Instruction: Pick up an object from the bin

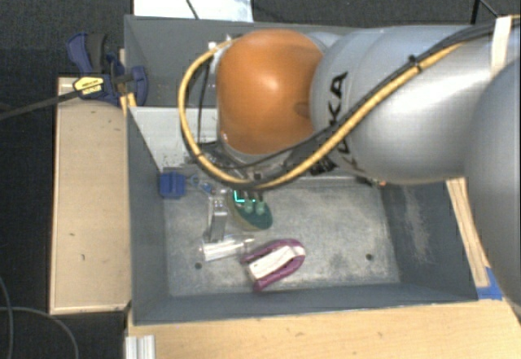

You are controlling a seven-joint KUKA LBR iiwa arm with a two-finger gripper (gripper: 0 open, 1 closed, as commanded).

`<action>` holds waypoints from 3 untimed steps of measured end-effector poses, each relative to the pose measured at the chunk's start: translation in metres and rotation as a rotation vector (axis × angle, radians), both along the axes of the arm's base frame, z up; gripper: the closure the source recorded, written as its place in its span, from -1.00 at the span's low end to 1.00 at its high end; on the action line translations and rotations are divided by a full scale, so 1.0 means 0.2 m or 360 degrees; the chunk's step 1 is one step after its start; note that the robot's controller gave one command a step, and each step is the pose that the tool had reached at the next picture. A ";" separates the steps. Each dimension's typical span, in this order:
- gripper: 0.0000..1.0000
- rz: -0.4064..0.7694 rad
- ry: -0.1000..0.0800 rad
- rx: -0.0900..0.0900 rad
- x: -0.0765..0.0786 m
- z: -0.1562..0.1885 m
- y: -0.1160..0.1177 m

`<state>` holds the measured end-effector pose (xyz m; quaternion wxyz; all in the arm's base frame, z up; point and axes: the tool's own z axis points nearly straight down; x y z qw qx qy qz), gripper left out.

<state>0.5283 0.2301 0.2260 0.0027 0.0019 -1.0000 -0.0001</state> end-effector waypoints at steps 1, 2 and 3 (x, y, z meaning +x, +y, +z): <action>-1.00 0.0307 -0.0004 -0.0001 -0.19 -0.79 -0.27; -1.00 0.0433 -0.0015 0.0002 -0.10 -0.62 -0.37; -1.00 0.0504 -0.0019 0.0003 -0.09 -0.56 -0.36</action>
Offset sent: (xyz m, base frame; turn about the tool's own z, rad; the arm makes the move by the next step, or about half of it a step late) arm -0.0377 -0.0532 -0.1560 -0.1952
